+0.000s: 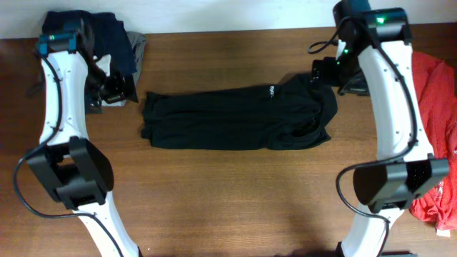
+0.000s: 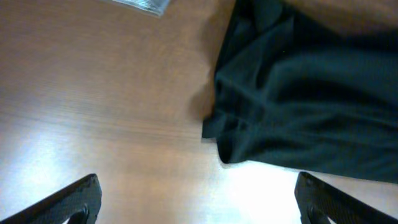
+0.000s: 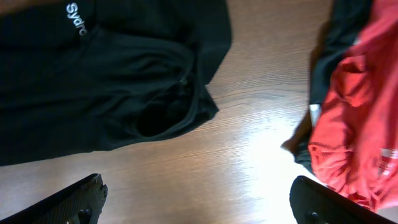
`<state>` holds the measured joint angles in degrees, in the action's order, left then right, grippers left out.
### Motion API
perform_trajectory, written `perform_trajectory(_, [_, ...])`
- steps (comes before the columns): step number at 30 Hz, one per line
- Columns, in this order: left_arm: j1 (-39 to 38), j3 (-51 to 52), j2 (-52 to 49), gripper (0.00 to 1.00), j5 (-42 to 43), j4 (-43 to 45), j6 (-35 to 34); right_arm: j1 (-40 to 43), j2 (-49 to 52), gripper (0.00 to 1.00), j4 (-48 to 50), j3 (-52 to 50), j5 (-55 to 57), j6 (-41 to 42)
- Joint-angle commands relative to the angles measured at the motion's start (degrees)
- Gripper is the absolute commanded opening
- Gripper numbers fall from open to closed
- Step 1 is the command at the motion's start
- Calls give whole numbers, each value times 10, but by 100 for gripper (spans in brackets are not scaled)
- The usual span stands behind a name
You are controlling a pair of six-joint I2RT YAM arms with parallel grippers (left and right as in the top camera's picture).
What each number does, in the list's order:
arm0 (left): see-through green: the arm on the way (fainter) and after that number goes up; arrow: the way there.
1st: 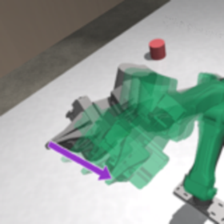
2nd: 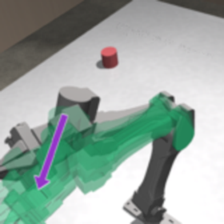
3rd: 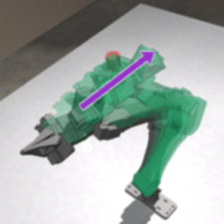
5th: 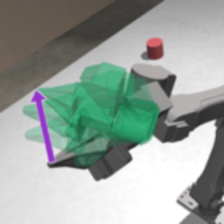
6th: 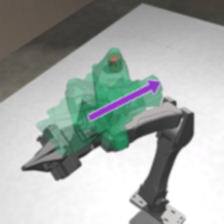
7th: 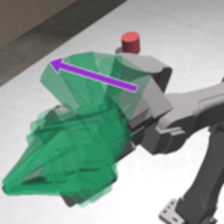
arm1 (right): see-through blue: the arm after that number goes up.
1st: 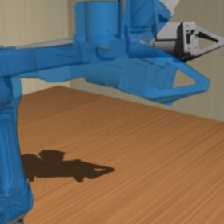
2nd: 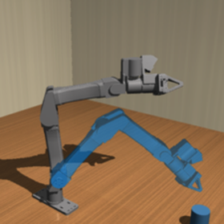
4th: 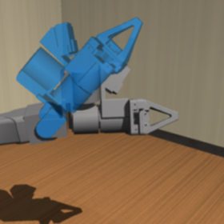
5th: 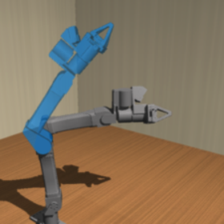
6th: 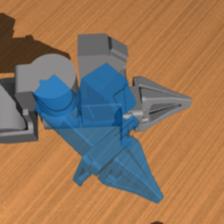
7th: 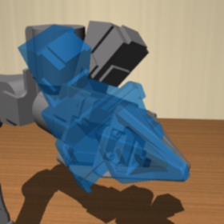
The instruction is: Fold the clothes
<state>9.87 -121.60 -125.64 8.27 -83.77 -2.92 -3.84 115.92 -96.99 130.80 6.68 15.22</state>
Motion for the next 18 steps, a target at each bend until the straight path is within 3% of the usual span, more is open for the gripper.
perform_trajectory(1, [28, 64, -2, 99, 121, 45, 59, 17, -31, 99, -3, -7, 33, 0])
perform_trajectory(18, [45, 217, -3, 99, 179, 227, 90, 35, -35, 99, -4, -10, 23, 0])
